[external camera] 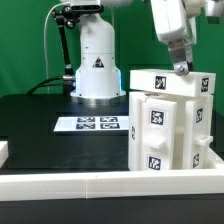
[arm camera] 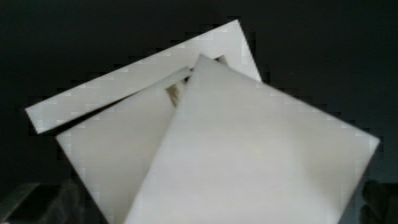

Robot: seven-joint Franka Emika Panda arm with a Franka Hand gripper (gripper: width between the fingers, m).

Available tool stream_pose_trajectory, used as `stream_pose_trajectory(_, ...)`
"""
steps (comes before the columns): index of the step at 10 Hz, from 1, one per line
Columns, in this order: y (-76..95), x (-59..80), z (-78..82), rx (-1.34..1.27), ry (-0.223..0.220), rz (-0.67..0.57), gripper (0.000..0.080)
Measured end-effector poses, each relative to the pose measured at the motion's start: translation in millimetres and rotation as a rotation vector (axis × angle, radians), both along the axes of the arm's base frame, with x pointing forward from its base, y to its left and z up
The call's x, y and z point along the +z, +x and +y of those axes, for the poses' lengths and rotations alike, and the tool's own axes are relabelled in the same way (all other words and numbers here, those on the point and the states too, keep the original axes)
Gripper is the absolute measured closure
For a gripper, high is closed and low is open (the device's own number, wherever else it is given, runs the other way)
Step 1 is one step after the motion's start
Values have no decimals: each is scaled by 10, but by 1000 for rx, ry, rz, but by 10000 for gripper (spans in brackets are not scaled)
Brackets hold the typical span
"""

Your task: Assemble cabinet

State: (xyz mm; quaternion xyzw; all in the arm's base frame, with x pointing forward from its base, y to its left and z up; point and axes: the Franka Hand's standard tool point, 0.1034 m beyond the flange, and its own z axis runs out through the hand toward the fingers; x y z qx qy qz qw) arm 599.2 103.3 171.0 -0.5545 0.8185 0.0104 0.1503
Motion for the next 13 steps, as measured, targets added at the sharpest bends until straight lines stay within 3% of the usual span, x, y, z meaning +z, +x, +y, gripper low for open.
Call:
stream_pose_trajectory(1, 7, 94, 24, -14, 16, -41, 3)
stream_pose_trajectory(3, -6, 47, 28, 60, -3, -40, 3)
stream_pose_trajectory(5, 37, 134, 36, 340, -47, -61, 3)
stream_pose_trajectory(6, 34, 116, 15, 508, -88, -94, 3)
stream_pose_trajectory(11, 48, 140, 36, 987, -199, -193, 3)
stream_pose_trajectory(12, 38, 135, 67, 1084, -234, -197, 3)
stream_pose_trajectory(13, 44, 129, 32, 1333, -295, -238, 3)
